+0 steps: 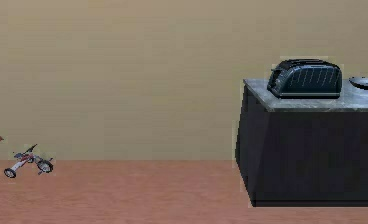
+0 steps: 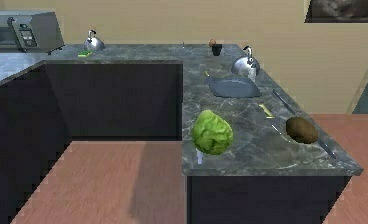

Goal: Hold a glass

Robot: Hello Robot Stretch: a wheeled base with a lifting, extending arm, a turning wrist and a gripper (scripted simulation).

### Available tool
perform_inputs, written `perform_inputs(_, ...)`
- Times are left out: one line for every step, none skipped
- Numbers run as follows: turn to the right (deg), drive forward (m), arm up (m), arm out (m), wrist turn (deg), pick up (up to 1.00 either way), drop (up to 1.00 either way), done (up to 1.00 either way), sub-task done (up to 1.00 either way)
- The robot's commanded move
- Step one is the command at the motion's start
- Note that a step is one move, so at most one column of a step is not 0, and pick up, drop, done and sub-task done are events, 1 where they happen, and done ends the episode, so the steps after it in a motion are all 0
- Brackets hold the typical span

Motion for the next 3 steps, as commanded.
perform_inputs(0.0,0.0,0.0,0.26,0.0,0.0,0.0,0.0,0.0)
perform_inputs(0.0,0.0,0.0,0.0,45.0,0.0,0.0,0.0,0.0)
perform_inputs(0.0,0.0,0.0,0.0,45.0,0.0,0.0,0.0,0.0)
